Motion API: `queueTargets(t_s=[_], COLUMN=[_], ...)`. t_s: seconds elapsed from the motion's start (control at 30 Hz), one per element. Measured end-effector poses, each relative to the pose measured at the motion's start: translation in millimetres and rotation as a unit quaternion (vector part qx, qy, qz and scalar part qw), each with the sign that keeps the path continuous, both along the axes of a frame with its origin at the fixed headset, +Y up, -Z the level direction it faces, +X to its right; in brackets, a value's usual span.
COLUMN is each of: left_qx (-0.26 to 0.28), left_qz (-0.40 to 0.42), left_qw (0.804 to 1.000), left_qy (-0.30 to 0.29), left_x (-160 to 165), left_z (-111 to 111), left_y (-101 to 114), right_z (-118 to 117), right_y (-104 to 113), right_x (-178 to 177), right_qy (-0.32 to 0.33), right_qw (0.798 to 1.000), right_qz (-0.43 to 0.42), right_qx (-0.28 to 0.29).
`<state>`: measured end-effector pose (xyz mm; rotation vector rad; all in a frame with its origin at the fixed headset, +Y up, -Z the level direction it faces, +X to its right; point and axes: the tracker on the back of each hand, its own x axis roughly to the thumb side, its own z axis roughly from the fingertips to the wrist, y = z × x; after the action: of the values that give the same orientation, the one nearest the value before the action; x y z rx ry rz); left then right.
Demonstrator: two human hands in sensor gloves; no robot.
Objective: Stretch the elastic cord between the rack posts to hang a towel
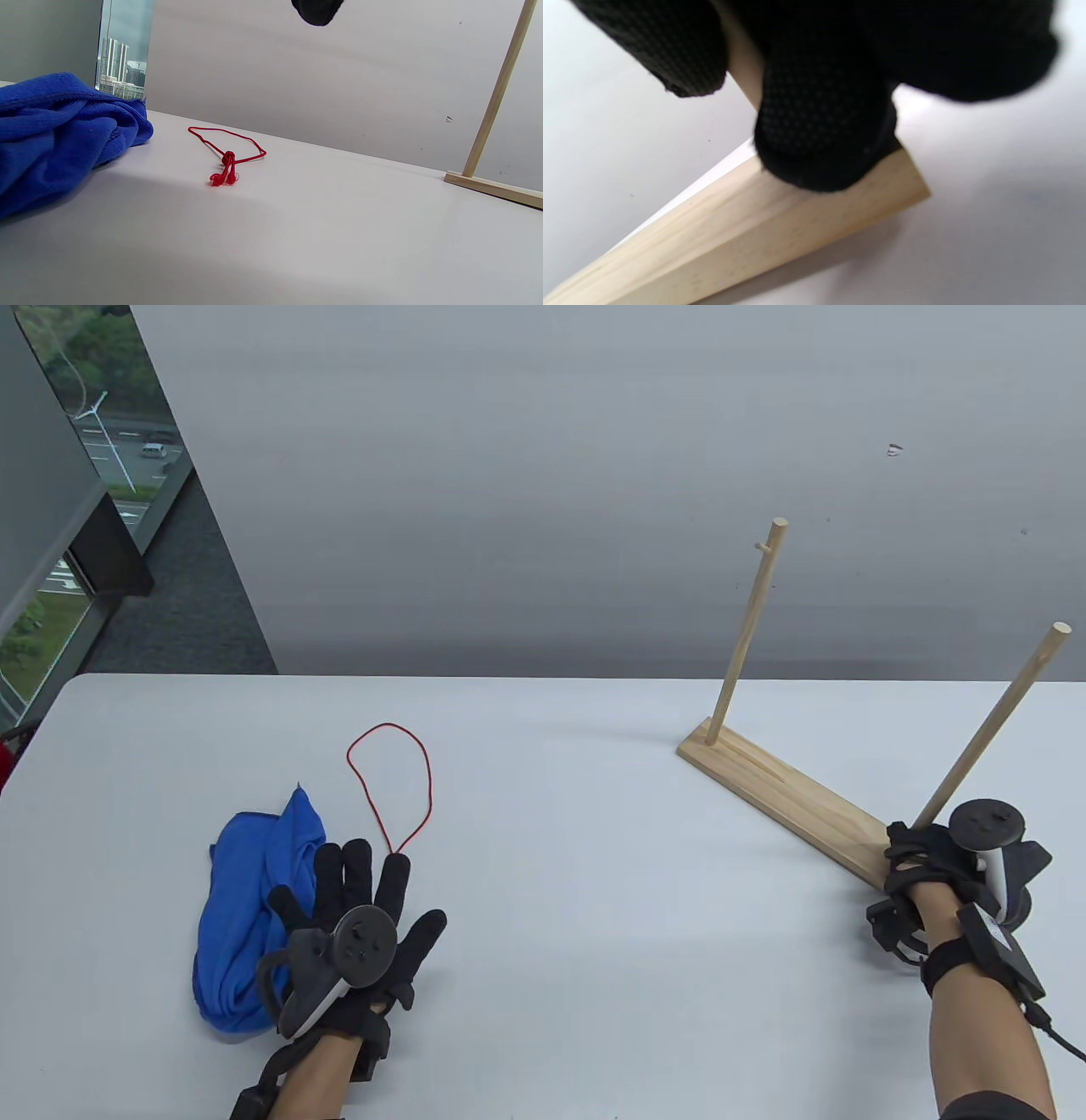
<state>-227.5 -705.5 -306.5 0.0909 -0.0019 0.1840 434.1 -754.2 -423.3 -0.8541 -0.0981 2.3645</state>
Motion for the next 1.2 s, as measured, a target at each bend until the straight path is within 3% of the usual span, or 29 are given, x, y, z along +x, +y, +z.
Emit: queueTargets(t_s=[0.63, 1.2], left_qx=[-0.004, 0.006], left_qz=[-0.001, 0.008], left_qw=[1.0, 1.0], left_qy=[-0.004, -0.003], left_x=[-0.7, -4.8], left_z=[0.2, 3.0], left_y=[-0.8, 0.4], right_z=[4.1, 19.3], right_y=[27.4, 58.2], right_x=[-24.8, -83.4], right_qy=[0.056, 0.171], right_qw=[0.997, 0.976], right_qz=[-0.007, -0.034], right_qx=[0.061, 0.126])
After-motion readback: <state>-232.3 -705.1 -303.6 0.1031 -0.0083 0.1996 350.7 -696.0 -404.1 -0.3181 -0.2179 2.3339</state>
